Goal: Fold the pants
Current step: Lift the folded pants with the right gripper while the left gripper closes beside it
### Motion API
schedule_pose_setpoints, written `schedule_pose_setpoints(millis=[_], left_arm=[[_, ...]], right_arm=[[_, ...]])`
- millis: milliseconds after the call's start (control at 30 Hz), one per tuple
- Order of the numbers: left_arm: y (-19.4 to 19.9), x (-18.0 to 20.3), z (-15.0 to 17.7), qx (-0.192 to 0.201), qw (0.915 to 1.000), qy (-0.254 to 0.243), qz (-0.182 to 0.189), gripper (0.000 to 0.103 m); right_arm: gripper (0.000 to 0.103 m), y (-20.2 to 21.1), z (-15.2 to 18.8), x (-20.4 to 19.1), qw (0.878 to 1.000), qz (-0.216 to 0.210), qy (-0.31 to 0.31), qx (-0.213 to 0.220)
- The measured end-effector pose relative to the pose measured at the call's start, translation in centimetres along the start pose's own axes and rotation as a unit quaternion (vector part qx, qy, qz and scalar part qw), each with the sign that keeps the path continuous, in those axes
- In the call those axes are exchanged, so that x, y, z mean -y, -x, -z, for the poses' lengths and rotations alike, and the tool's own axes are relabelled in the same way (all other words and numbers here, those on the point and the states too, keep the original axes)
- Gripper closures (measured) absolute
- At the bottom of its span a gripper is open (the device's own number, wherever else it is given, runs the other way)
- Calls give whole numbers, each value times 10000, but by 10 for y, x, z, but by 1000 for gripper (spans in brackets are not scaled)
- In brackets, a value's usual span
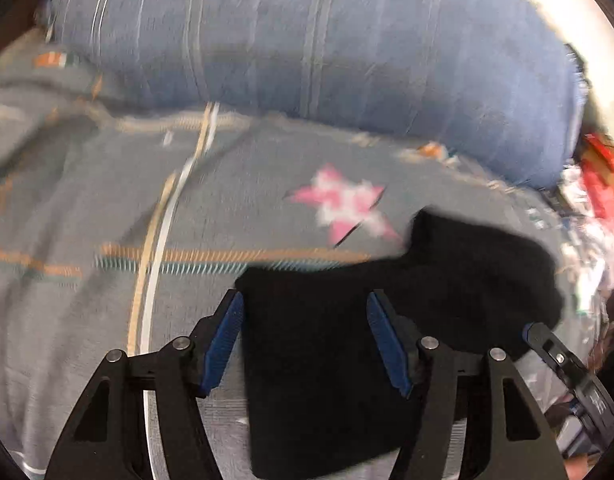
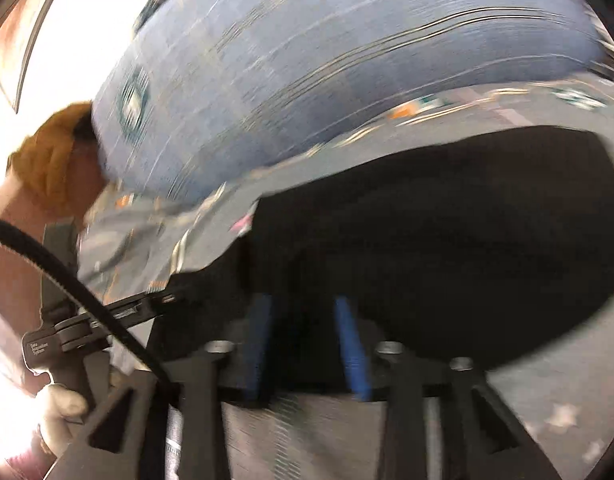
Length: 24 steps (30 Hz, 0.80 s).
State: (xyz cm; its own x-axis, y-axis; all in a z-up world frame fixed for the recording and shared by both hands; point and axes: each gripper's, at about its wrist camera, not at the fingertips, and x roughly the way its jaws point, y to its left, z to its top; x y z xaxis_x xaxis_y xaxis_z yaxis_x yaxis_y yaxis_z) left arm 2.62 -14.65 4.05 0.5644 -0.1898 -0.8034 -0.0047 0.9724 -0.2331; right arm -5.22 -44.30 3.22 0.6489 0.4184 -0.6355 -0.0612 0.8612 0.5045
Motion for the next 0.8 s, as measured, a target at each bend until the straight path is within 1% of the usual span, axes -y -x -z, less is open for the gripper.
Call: schedule_pose_setpoints(millis=[33,100,133,167,200,267,300,367,433,500,533,600,633,733,800], left_arm=[[8,7,-4,78,9999,-100,82,40],[23,35,-16,268,9982,-446,312,37],[25,52,-22,304,9965,-637,437,32],[24,71,-29,297,9942,-860,580,29],[19,93,-35,229,9911,-1108,700,29],[4,133,-44,15,9846,-1527,847,29],[-9,161,-48,-162,9784,-1811,987,29],[-29,200,-51,-381,9683,-2182,1155,29],[-54,241,-53,-615,9560,-2593,1229,29],[-84,274,-56,-917,9461,-2813,1316,29],[-96,285,-57,-1044,9429,-2853,1367,29],[-120,306,-58,-1344,9350,-2934,1470,29],[-134,319,-58,-1474,9293,-3018,1534,29],[-157,341,-52,-1773,9133,-3271,1654,29],[-171,354,-47,-1976,9020,-3457,1670,29]], right_arm=[[49,19,-1,22,9992,117,-307,248],[49,43,-1,50,9952,317,-728,580],[47,55,0,66,9916,432,-980,731],[46,64,1,80,9874,540,-1216,860],[46,70,2,92,9837,630,-1388,953],[46,70,3,107,9803,752,-1570,936],[46,68,4,114,9787,756,-1686,892],[47,64,8,122,9774,607,-1842,844],[47,63,7,123,9784,590,-1771,889],[47,63,2,123,9796,690,-1659,895],[47,62,-1,125,9796,732,-1649,886],[48,61,-5,134,9790,684,-1705,881],[48,61,-6,137,9786,637,-1743,891],[46,59,-5,140,9782,579,-1749,962],[41,57,-7,140,9781,470,-1734,1054]])
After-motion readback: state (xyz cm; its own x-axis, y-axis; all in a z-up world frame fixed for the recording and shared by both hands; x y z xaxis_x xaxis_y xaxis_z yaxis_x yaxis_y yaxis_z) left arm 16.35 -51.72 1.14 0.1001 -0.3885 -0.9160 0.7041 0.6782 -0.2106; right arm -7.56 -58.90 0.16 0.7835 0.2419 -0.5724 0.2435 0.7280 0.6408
